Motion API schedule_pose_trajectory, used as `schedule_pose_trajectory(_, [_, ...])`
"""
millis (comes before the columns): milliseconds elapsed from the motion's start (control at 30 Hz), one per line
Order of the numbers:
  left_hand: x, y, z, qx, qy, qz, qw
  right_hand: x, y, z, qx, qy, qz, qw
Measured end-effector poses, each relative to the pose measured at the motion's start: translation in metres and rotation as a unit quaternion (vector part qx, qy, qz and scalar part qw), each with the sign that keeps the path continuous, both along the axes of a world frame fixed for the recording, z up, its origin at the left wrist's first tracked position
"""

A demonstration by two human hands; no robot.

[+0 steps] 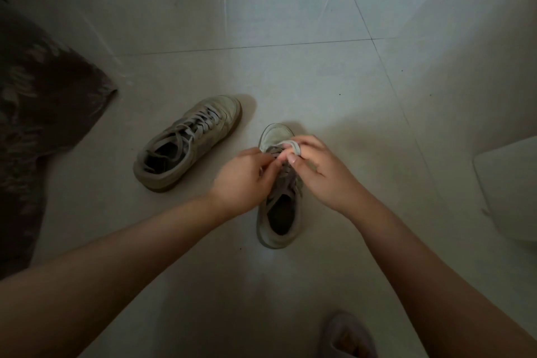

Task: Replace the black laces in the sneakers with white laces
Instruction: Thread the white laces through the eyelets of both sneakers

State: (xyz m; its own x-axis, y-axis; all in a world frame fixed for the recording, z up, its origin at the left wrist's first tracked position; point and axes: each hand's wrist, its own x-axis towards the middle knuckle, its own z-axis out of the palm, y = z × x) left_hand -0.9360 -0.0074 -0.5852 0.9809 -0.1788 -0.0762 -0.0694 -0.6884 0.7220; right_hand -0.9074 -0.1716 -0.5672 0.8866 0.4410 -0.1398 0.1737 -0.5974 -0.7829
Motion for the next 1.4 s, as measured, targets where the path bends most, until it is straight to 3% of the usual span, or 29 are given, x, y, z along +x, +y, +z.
schedule_pose_trajectory(33, [0.005, -0.004, 0.006, -0.078, 0.065, 0.021, 0.995, 0.0, -0.001, 0.001, 0.023, -0.004, -0.006, 1.0])
schedule_pose_trajectory(100, [0.013, -0.011, 0.02, -0.227, 0.213, 0.088, 0.946, -0.001, -0.001, 0.002, 0.101, 0.028, -0.031, 0.994])
schedule_pose_trajectory(200, [0.018, -0.014, 0.027, -0.304, 0.325, 0.095, 0.89, -0.003, 0.001, 0.002, 0.234, 0.114, -0.064, 0.963])
schedule_pose_trajectory(300, [0.018, -0.016, 0.025, -0.363, 0.369, 0.092, 0.851, -0.004, 0.006, -0.001, 0.325, 0.189, -0.084, 0.923])
schedule_pose_trajectory(433, [0.021, -0.008, 0.018, -0.42, 0.373, 0.153, 0.813, -0.005, 0.008, 0.0, 0.335, 0.19, -0.142, 0.912])
schedule_pose_trajectory(533, [0.02, 0.008, 0.014, -0.529, 0.387, 0.195, 0.73, -0.008, -0.004, 0.001, 0.361, 0.219, -0.201, 0.884])
schedule_pose_trajectory(600, [0.015, 0.022, 0.009, -0.545, 0.384, 0.247, 0.704, -0.013, -0.014, -0.003, 0.353, 0.239, -0.251, 0.869])
schedule_pose_trajectory(733, [0.003, 0.048, -0.008, -0.489, 0.349, 0.35, 0.719, -0.022, -0.033, -0.024, 0.336, 0.336, -0.384, 0.792])
schedule_pose_trajectory(800, [-0.002, 0.057, -0.017, -0.426, 0.33, 0.384, 0.75, -0.026, -0.043, -0.033, 0.262, 0.38, -0.414, 0.784])
schedule_pose_trajectory(867, [-0.006, 0.056, -0.023, -0.295, 0.297, 0.393, 0.819, -0.028, -0.047, -0.034, 0.075, 0.364, -0.343, 0.863])
schedule_pose_trajectory(933, [-0.014, 0.048, -0.026, -0.129, 0.198, 0.399, 0.886, -0.031, -0.047, -0.033, -0.133, 0.23, -0.232, 0.936])
schedule_pose_trajectory(967, [-0.018, 0.043, -0.024, -0.054, 0.115, 0.363, 0.923, -0.031, -0.047, -0.033, -0.195, 0.13, -0.2, 0.951])
schedule_pose_trajectory(1033, [-0.02, 0.033, -0.021, 0.06, -0.052, 0.176, 0.981, -0.031, -0.043, -0.029, -0.169, 0.001, -0.154, 0.974])
schedule_pose_trajectory(1067, [-0.017, 0.029, -0.022, 0.107, -0.092, 0.079, 0.987, -0.031, -0.04, -0.029, -0.161, -0.015, -0.107, 0.981])
schedule_pose_trajectory(1133, [-0.004, 0.018, -0.026, 0.179, -0.062, -0.038, 0.981, -0.029, -0.034, -0.036, -0.166, -0.001, -0.019, 0.986])
schedule_pose_trajectory(1233, [0.012, 0.007, -0.03, 0.119, 0.068, -0.032, 0.99, -0.026, -0.027, -0.039, -0.153, 0.02, -0.073, 0.985])
schedule_pose_trajectory(1300, [0.011, 0.008, -0.03, 0.043, 0.099, 0.0, 0.994, -0.023, -0.03, -0.037, -0.109, 0.039, -0.102, 0.988])
schedule_pose_trajectory(1400, [0.008, 0.02, -0.023, -0.084, 0.173, 0.058, 0.98, -0.02, -0.036, -0.028, 0.096, 0.19, -0.179, 0.961])
